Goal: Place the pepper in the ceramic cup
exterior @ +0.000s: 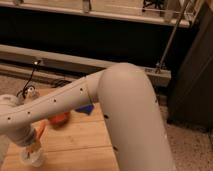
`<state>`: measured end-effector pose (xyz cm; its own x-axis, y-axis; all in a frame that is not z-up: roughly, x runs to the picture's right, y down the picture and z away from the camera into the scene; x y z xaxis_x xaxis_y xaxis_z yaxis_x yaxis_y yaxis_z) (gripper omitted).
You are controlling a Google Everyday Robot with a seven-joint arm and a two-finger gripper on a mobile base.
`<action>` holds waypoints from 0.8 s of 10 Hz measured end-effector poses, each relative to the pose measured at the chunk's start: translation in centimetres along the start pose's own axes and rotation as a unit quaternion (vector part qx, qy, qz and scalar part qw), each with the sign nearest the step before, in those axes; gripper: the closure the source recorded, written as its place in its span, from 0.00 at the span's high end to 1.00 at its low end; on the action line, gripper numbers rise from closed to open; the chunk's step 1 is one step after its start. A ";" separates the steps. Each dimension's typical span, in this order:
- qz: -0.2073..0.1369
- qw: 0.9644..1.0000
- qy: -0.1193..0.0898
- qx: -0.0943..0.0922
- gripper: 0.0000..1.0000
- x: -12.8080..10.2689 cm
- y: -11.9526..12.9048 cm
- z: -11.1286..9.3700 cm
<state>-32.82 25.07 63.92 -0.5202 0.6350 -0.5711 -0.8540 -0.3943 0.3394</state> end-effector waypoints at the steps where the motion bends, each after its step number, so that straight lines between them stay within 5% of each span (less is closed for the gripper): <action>1: -0.004 1.000 -0.012 0.011 0.00 0.2 0.1 0.2; 4: -0.014 0.997 -0.056 0.048 0.05 1.3 0.9 0.4; 8: -0.002 0.996 -0.060 0.070 0.44 2.4 1.3 0.8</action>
<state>-35.19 26.60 63.65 -0.5079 0.7138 -0.4823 -0.8443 -0.3015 0.4430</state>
